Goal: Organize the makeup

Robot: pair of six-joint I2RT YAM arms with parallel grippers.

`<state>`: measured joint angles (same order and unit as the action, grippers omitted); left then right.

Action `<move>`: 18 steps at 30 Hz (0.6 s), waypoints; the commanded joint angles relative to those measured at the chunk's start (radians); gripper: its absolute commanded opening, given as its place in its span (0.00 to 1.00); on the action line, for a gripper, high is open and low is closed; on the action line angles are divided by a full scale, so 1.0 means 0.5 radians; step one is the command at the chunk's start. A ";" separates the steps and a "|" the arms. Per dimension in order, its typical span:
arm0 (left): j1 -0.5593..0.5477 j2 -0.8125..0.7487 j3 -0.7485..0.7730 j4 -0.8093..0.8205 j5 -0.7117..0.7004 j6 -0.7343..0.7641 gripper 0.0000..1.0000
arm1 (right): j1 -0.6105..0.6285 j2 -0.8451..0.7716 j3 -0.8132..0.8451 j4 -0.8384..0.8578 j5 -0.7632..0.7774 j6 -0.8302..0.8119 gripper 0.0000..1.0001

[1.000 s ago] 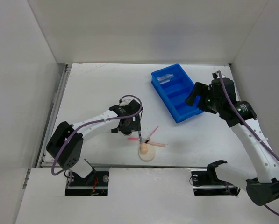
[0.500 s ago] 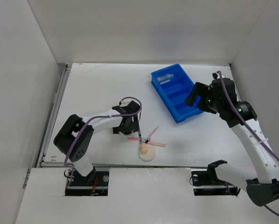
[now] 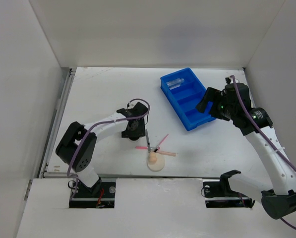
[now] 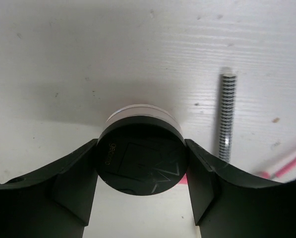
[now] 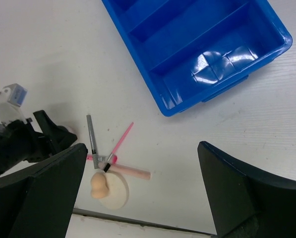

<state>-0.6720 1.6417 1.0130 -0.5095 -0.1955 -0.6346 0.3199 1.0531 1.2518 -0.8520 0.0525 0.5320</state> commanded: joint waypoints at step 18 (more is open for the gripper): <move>0.000 1.355 2.750 -0.074 0.811 0.579 0.21 | -0.014 -0.091 0.043 0.005 0.242 0.083 0.99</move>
<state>-0.6720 2.2364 2.2753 -0.5392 0.1131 -0.3756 0.3199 1.0058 1.2518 -0.8551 0.1501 0.5545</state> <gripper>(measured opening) 0.592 0.992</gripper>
